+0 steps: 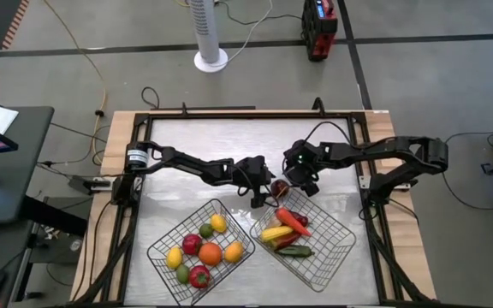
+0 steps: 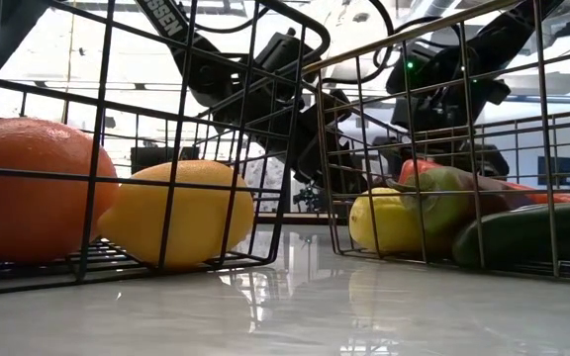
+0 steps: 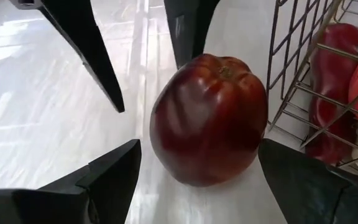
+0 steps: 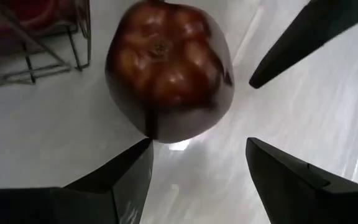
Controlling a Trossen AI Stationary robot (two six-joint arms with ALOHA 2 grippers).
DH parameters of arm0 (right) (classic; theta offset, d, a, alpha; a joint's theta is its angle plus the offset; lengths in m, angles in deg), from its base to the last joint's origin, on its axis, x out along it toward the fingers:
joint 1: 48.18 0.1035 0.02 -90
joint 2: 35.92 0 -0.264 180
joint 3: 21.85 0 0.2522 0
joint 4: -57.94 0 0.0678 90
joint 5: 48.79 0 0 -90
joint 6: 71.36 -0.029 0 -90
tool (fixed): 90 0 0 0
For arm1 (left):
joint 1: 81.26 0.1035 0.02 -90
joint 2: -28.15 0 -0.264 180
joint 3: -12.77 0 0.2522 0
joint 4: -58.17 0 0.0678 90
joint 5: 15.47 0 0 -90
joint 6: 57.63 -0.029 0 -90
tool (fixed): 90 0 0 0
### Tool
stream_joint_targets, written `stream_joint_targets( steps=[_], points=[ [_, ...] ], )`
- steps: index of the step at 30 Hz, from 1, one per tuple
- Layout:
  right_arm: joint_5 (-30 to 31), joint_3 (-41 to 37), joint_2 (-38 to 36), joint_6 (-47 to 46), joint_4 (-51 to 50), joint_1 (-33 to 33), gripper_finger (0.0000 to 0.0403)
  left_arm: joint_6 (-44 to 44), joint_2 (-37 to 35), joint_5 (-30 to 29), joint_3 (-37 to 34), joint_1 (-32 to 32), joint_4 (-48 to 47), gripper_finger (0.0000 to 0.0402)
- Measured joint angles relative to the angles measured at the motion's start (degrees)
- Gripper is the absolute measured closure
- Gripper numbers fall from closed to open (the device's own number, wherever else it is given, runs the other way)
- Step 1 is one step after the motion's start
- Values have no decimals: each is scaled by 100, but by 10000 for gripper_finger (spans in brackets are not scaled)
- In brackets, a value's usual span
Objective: Sort produce into baskets
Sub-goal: Put the red apple into the black basket
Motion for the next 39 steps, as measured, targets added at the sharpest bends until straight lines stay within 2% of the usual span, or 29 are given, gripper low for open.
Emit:
stream_joint_targets(
  steps=[3, 8, 17, 28, 39],
  points=[
    [107, 0, 0, -424, -7, 19, 117, 141, 0, -151, 0, -3, -38, 88],
    [688, 0, 0, -850, -11, 79, 117, 97, -2, -611, 0, -20, -75, 87],
    [444, 0, 0, -525, -113, 121, 116, 103, -2, -504, 0, -24, -46, 85],
    [635, 0, 0, -846, -131, 250, 116, 60, -2, -650, 0, -26, 132, 85],
    [632, 0, 0, -564, 102, 451, 116, -4, -2, -617, 0, -41, 282, 85]
  ],
)
